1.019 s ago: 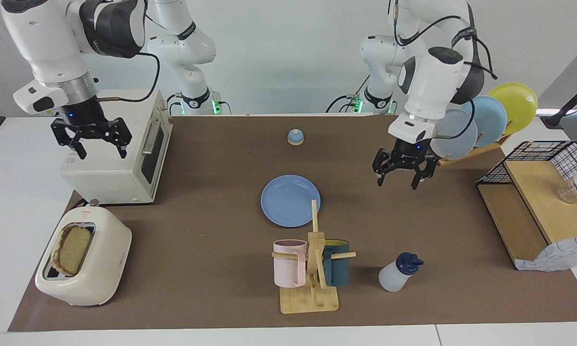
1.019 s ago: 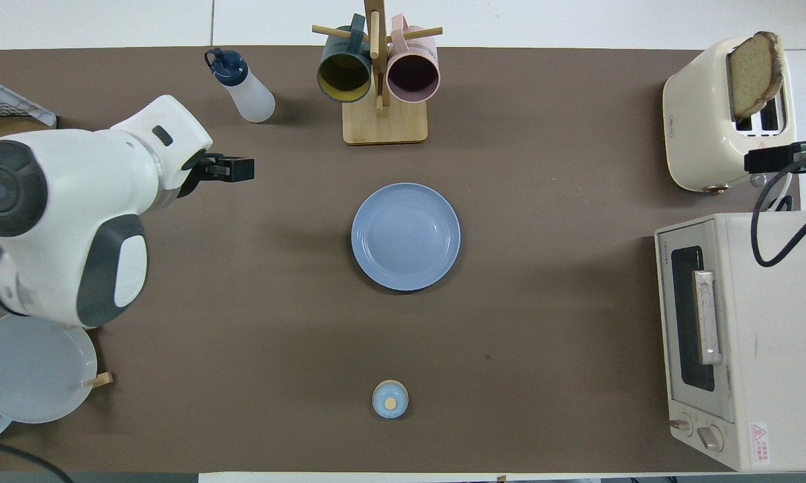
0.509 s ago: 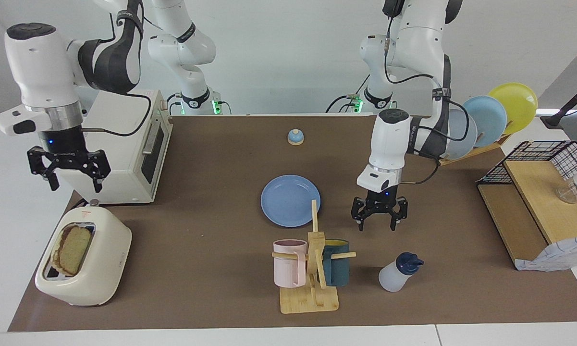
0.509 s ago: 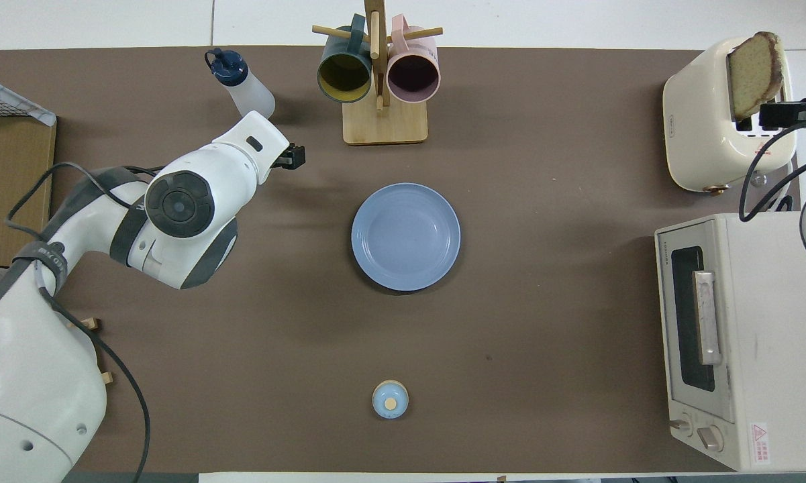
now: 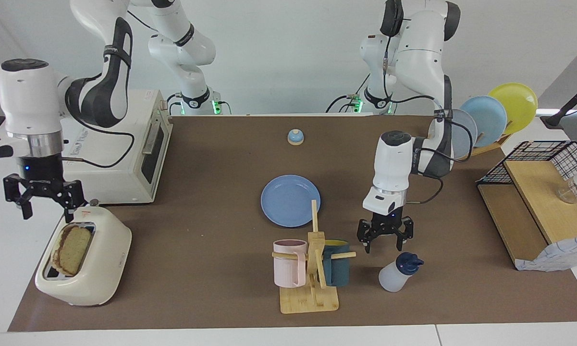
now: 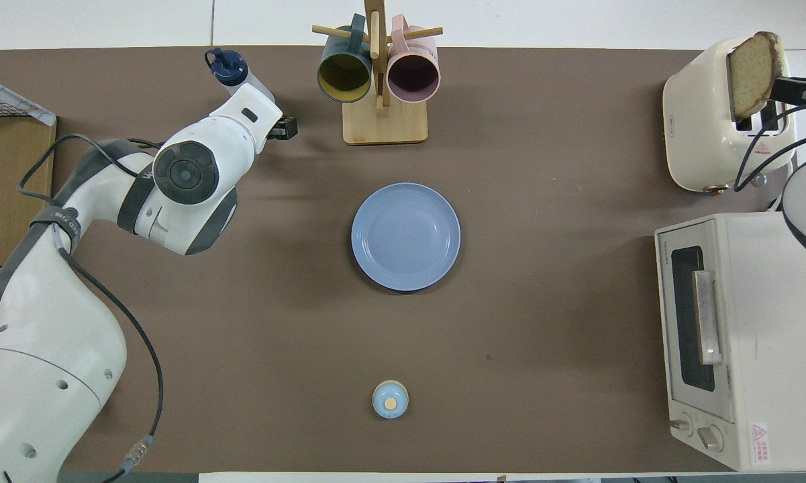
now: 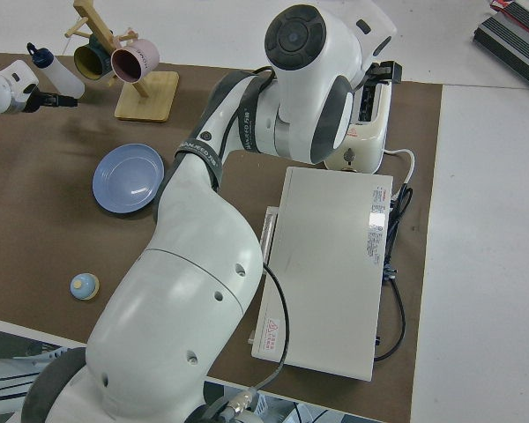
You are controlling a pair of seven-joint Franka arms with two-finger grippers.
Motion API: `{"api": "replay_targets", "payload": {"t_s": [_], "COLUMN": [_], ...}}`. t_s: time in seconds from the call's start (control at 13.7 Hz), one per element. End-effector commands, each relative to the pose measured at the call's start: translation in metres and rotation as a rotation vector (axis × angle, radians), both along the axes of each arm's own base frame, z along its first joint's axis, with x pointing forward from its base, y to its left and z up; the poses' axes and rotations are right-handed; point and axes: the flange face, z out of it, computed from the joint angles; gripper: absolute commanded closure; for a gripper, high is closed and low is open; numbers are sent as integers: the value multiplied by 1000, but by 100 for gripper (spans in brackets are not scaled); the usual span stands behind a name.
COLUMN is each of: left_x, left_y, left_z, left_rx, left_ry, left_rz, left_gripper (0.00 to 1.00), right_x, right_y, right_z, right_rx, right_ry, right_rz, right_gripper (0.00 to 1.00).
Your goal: Put bread on plate and add seasoning
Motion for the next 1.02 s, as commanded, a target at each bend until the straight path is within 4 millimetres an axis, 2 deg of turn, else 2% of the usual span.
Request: {"api": "replay_targets", "payload": {"t_s": [0.0,0.07,0.22,0.29,0.51,0.65,0.73,0.8,0.95], "left_x": [13,16,19,20,22,28,32,33,37], "left_y": [-12,-6,-2,0,5,4,3,3,10], "left_z": [-9,-9,-10,-9,-8,-15,-13,-16,-16], "left_rx": [1,-5,-16,-17,-20,-21,-24,-24,-39], "left_ry": [-49,-58,-68,-70,-74,-76,-86,-86,-101], "left_rz": [15,27,36,40,55,58,58,57,63], "left_gripper": [0,0,0,0,0,0,0,0,0], "right_x": [15,17,18,19,21,21,21,21,21], "right_y": [9,12,12,15,14,15,16,15,14], "right_z": [2,4,3,1,-15,-16,-15,-16,-14], "right_rx": [107,114,116,117,106,104,102,96,88], "right_ry": [-61,-67,-67,-63,-39,-37,-37,-33,-11], "right_rz": [-44,-42,-44,-39,-26,-21,-16,-8,11], "right_gripper": [18,19,44,47,47,47,65,99,100]}}
